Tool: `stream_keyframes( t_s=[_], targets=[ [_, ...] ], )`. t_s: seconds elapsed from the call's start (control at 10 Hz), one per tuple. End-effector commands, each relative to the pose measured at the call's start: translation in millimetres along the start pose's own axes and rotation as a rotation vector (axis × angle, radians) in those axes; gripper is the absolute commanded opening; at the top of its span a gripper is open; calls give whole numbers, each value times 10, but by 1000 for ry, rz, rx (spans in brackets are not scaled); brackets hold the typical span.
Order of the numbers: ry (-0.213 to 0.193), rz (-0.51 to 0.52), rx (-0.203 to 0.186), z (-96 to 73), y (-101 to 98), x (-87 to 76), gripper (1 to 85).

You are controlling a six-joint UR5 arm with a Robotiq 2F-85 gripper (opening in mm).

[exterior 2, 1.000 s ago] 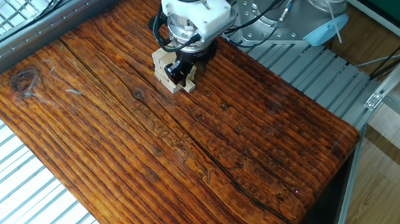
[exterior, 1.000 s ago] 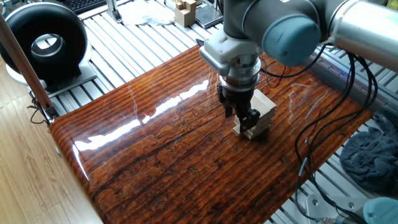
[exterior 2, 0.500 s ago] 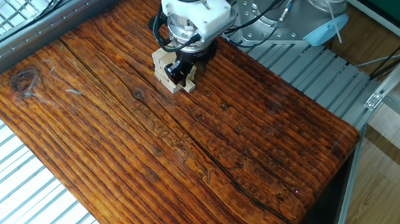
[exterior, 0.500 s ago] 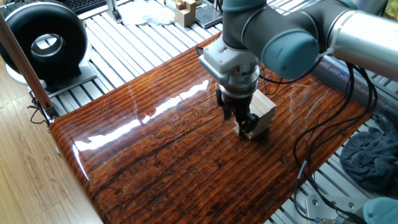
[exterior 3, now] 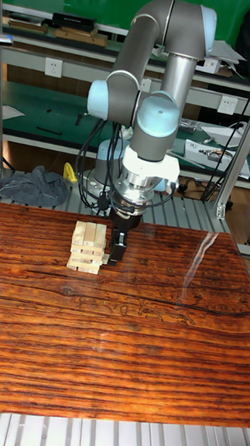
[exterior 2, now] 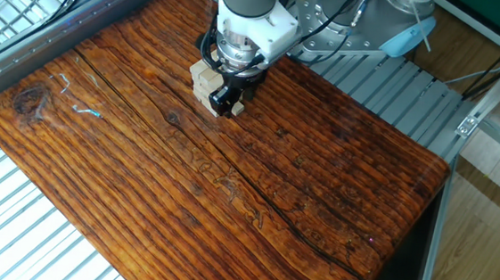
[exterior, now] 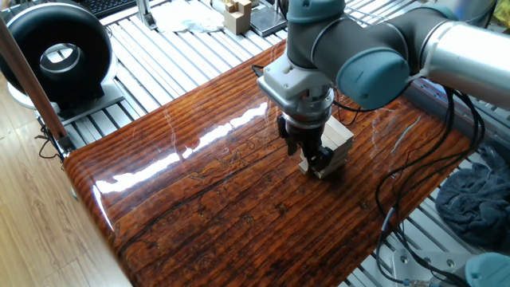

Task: Play Jenga

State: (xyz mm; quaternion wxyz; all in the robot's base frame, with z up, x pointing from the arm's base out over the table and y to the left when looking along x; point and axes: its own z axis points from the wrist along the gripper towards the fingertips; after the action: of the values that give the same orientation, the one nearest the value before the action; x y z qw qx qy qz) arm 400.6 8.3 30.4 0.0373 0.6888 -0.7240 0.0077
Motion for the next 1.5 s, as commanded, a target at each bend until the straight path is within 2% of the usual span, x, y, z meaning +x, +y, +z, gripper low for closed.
stream_keyframes(
  t_s=[0.0, 0.2, 0.4, 1.4],
  targets=[
    [-34, -3, 2, 89, -1, 12, 597],
    [-63, -6, -17, 142, 60, -7, 593],
    [-68, -6, -47, 140, 136, 8, 593],
    [-74, 12, -49, 164, 146, 22, 550]
  ],
)
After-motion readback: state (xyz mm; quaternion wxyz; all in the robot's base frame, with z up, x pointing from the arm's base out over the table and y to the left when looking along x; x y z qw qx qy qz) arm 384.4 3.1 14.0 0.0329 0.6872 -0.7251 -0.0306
